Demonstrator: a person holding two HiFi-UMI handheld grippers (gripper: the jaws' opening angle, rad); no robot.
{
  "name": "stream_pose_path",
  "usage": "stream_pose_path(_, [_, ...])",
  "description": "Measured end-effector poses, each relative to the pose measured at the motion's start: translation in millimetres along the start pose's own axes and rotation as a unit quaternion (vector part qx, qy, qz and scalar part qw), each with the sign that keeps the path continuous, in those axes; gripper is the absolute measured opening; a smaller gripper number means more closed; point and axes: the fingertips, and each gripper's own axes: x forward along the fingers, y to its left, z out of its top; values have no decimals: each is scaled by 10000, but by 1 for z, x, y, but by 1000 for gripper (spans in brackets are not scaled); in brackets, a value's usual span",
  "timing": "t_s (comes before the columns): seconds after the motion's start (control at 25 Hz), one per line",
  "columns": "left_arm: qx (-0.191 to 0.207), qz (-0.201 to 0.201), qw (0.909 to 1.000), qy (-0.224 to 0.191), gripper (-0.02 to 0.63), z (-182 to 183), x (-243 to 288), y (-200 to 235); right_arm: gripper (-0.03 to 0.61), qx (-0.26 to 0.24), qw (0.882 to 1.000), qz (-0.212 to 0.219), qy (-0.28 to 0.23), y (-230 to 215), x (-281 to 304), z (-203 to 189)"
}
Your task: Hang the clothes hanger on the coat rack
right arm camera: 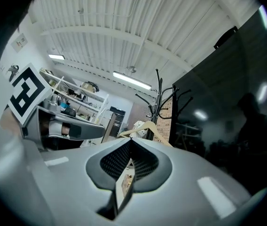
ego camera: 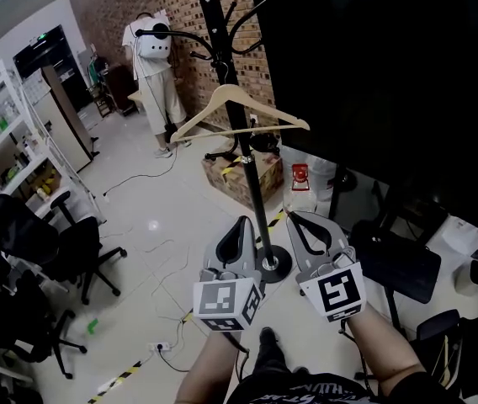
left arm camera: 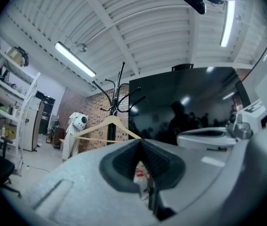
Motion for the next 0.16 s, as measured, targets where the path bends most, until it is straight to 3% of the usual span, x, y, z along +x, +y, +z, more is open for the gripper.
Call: stream_pose_path(0.16, [66,99,9999,78,5,-28,22,-7,6,74,10000,14,15,-22,1,-32])
